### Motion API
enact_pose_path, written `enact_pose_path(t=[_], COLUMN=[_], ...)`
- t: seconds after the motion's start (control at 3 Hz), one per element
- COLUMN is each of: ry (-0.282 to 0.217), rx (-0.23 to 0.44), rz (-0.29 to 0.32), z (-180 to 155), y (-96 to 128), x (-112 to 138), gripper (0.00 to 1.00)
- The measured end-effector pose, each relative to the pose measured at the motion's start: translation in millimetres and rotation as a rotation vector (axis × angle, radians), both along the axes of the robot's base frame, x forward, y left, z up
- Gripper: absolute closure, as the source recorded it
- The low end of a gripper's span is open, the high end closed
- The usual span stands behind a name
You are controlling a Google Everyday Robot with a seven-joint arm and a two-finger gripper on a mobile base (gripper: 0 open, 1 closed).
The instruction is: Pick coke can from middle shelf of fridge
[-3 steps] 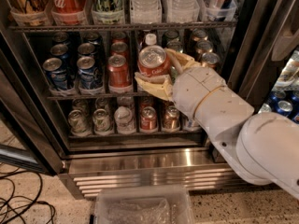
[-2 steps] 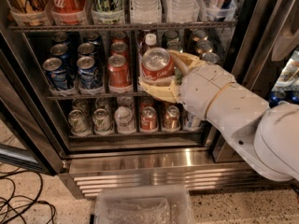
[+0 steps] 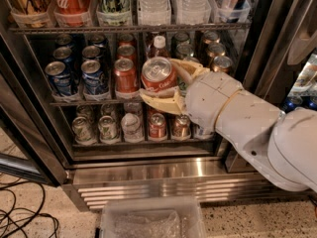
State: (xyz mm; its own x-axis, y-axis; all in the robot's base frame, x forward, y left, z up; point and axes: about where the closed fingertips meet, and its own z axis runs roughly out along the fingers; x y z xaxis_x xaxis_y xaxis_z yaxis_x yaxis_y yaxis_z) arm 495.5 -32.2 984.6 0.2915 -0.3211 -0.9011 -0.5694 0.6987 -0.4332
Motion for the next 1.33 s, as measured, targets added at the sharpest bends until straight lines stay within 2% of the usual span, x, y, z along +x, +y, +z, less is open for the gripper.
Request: enact_pose_path(t=[0.33, 1.0, 1.33], ry=[-0.004, -0.018, -0.036], rx=[-0.011, -0.054, -0.077], rz=[0.056, 0.273, 0.392], z=[8, 37, 49], y=[0, -3, -3], x=[-13, -65, -99], gripper=[1.0, 1.0, 1.0])
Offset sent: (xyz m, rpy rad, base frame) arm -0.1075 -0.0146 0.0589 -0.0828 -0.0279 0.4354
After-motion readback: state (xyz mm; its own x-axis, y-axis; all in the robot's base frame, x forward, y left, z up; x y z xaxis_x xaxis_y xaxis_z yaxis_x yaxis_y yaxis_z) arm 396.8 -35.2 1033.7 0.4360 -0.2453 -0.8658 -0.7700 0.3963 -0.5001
